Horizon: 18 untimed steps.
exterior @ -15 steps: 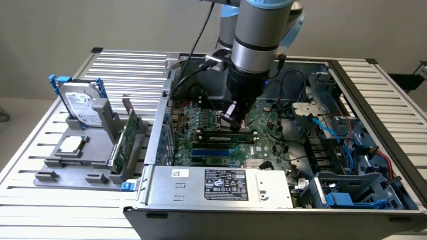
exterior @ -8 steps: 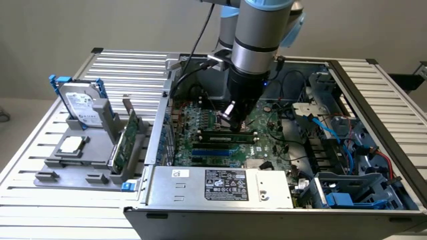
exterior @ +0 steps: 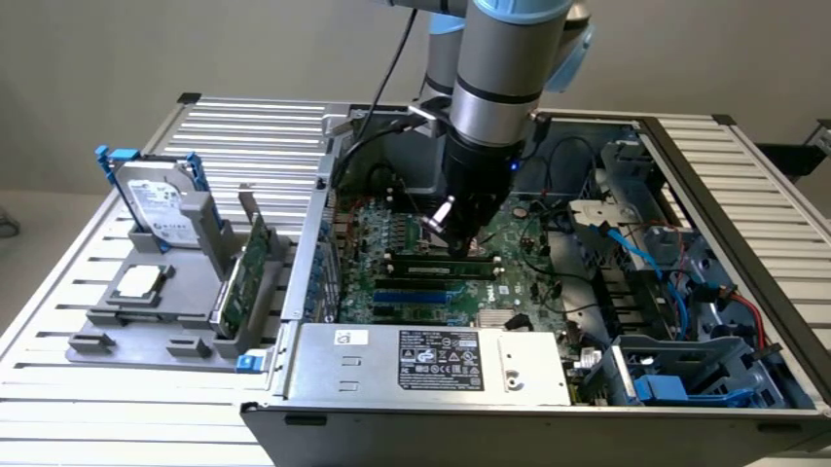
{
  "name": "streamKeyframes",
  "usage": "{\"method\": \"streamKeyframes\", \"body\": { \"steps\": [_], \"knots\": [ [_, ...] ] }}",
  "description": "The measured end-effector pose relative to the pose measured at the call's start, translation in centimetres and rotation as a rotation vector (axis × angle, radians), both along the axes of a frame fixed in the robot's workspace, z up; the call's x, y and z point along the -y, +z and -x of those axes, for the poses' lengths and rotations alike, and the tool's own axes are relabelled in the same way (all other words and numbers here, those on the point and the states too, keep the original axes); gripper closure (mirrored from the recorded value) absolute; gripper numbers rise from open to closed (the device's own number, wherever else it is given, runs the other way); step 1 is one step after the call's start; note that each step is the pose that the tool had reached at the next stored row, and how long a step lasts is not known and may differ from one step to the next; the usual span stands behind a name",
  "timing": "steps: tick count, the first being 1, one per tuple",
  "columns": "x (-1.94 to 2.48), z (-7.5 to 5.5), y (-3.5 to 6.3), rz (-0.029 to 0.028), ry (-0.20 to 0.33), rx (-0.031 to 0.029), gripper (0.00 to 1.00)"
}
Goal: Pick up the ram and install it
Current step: 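Press down the ram until it locks into place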
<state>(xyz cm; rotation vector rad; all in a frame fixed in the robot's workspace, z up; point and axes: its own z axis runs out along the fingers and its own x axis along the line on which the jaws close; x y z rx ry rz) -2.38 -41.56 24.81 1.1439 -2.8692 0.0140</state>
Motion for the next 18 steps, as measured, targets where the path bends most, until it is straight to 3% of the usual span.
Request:
{"method": "streamKeyframes", "body": {
  "steps": [11, 18],
  "knots": [
    [0.01, 0.0, 0.01, -0.0002, -0.153, 0.0034, 0.89],
    [0.0, 0.0, 0.0, -0.0072, -0.216, 0.017, 0.89]
  ]
}}
